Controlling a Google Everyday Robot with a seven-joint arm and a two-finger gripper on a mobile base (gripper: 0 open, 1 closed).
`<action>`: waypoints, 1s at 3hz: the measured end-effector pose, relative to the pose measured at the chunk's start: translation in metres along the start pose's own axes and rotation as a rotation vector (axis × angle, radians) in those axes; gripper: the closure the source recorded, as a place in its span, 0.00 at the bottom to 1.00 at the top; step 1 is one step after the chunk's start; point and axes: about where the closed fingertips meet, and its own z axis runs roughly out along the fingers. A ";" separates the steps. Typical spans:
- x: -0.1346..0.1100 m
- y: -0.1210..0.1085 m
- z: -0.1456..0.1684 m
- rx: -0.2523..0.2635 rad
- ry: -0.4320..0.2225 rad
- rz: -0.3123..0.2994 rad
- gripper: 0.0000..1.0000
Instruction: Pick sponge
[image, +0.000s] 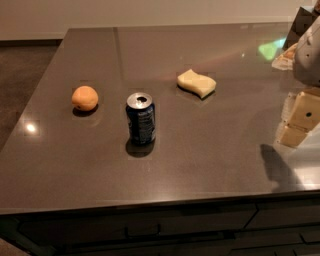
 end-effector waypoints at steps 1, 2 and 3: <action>0.000 0.000 0.000 0.000 0.000 0.000 0.00; -0.009 -0.008 0.006 0.010 -0.025 0.015 0.00; -0.028 -0.032 0.025 0.019 -0.057 0.054 0.00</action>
Offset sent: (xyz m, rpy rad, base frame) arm 0.0347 0.0205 -0.0104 0.0763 -0.0209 -0.0278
